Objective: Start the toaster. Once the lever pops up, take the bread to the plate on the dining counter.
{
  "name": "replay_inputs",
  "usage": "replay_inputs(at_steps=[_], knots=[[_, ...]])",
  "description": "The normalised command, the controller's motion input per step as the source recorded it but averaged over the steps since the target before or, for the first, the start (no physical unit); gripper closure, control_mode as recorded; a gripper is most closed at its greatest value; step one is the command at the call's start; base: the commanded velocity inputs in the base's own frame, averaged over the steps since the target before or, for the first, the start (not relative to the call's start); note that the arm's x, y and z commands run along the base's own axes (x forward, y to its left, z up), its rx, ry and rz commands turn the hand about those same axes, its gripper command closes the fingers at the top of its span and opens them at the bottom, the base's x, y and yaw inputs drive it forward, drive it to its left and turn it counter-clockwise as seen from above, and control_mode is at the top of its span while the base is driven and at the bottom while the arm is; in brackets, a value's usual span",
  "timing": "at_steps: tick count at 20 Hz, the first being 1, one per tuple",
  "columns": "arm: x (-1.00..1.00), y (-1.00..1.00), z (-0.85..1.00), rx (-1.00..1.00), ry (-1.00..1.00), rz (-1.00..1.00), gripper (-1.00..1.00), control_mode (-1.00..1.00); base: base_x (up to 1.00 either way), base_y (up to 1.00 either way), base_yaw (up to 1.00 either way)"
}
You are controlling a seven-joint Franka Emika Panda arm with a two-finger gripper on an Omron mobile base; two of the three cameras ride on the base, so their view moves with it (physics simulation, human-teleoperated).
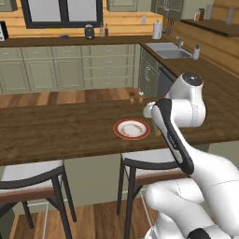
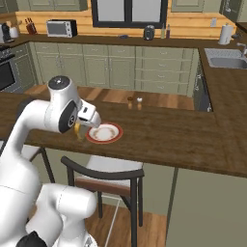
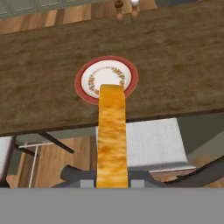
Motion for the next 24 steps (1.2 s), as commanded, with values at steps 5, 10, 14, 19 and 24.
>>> replay_inputs(at_steps=[5,10,14,19,24], knots=[[1.00,0.04,0.00,0.00,0.01,0.00,1.00,-1.00,0.00,0.00,0.00],[1.00,0.19,-0.12,0.00,0.00,0.00,1.00,-1.00,0.00,0.00,0.00],[0.95,0.19,-0.42,0.10,0.00,0.00,1.00,-1.00,0.00,0.00,0.00],[0.45,0.14,-0.68,0.18,-0.05,0.00,1.00,-1.00,0.00,0.00,0.00],[0.01,0.01,-0.26,0.26,-0.11,0.00,1.00,-1.00,0.00,0.00,0.00]])
